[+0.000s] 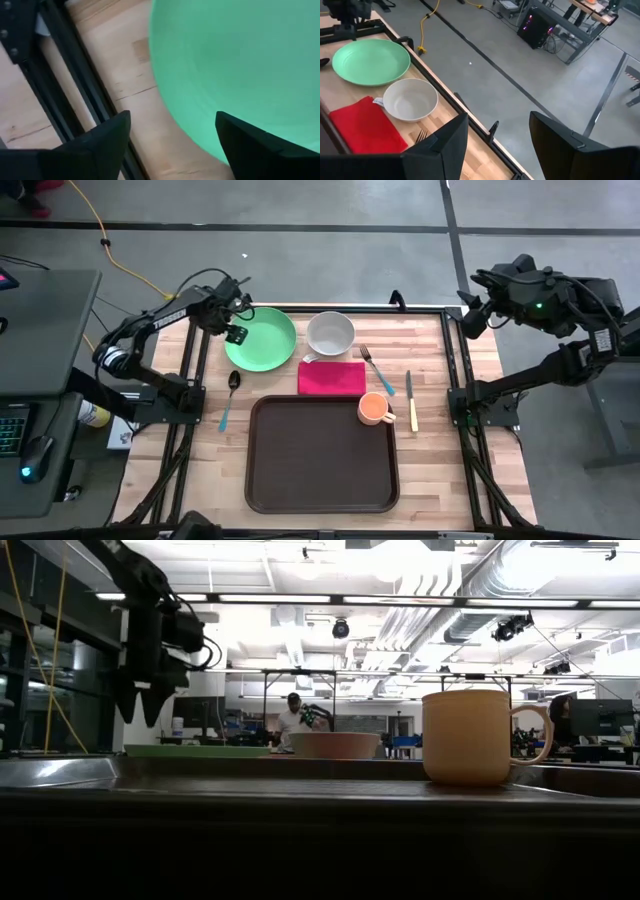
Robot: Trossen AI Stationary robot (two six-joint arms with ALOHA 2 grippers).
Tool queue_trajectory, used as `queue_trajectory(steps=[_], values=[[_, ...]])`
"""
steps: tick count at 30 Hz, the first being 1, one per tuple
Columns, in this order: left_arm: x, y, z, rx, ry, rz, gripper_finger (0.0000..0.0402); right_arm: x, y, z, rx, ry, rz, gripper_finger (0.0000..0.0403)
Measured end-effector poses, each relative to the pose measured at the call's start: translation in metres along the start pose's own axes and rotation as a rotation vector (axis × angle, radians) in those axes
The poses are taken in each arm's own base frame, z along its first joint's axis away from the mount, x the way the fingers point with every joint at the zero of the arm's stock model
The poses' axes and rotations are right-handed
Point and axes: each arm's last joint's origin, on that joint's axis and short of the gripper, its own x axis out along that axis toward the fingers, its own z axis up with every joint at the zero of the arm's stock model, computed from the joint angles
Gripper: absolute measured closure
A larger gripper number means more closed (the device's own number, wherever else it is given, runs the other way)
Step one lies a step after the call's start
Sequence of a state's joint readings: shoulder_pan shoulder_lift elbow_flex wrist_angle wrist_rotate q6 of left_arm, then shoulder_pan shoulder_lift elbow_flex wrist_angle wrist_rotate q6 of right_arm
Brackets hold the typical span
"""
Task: Set up tray
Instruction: Put the green plate on the brown serving tray to the bottom of the orange mug
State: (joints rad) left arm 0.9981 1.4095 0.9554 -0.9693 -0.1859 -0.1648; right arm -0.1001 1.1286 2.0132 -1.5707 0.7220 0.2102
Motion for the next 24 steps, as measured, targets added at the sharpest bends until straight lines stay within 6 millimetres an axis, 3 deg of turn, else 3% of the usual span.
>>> queue_trajectory(steps=[24], values=[[0.045,-0.006,0.014,-0.164,0.088,-0.026,0.0094,-0.001,0.000,-0.001,-0.007,0.004,0.031,0.0212]])
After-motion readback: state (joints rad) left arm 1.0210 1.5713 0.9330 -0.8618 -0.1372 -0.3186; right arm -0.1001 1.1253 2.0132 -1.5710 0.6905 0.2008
